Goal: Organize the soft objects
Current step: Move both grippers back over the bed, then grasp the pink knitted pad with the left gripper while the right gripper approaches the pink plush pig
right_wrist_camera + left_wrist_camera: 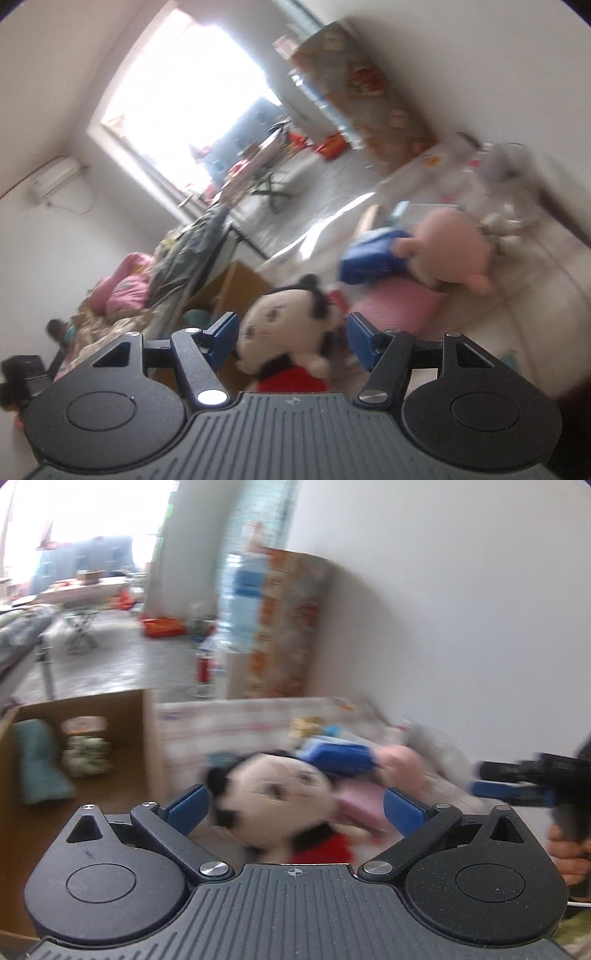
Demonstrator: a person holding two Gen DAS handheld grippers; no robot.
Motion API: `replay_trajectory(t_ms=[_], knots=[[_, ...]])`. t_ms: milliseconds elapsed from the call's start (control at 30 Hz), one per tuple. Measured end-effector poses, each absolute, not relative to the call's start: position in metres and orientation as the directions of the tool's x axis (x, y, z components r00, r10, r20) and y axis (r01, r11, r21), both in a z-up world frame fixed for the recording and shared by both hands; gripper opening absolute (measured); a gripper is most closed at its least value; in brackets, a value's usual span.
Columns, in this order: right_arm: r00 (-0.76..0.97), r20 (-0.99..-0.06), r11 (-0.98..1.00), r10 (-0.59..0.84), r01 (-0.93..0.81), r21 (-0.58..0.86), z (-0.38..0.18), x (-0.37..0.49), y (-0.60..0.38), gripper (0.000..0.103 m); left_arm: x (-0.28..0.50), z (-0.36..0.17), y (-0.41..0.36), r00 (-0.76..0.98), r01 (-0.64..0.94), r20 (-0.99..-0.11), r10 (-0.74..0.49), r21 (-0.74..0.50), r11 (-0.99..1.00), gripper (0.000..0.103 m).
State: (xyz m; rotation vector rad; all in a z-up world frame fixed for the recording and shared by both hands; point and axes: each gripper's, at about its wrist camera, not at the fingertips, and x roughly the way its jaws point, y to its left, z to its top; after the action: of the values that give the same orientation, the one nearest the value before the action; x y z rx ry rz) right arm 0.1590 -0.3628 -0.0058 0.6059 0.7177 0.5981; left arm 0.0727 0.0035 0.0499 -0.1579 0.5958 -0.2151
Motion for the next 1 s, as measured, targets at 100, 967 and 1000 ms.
replay_trajectory(t_ms=[100, 967, 1000], knots=[[0.614, -0.434, 0.689, 0.659, -0.262, 0.676, -0.024, 0.168, -0.367, 0.067, 0.077, 0.038, -0.031, 0.783, 0.241, -0.538, -0.312, -0.201, 0.950, 0.101], [0.529, -0.603, 0.793, 0.597, -0.273, 0.545, -0.121, 0.282, -0.352, 0.045, 0.209, -0.083, -0.165, 0.580, 0.223, -0.754, -0.310, -0.219, 0.950, 0.083], [0.526, -0.605, 0.792, 0.598, -0.273, 0.546, -0.122, 0.284, -0.351, 0.045, 0.211, -0.084, -0.167, 0.579, 0.228, -0.754, -0.308, -0.214, 0.950, 0.083]])
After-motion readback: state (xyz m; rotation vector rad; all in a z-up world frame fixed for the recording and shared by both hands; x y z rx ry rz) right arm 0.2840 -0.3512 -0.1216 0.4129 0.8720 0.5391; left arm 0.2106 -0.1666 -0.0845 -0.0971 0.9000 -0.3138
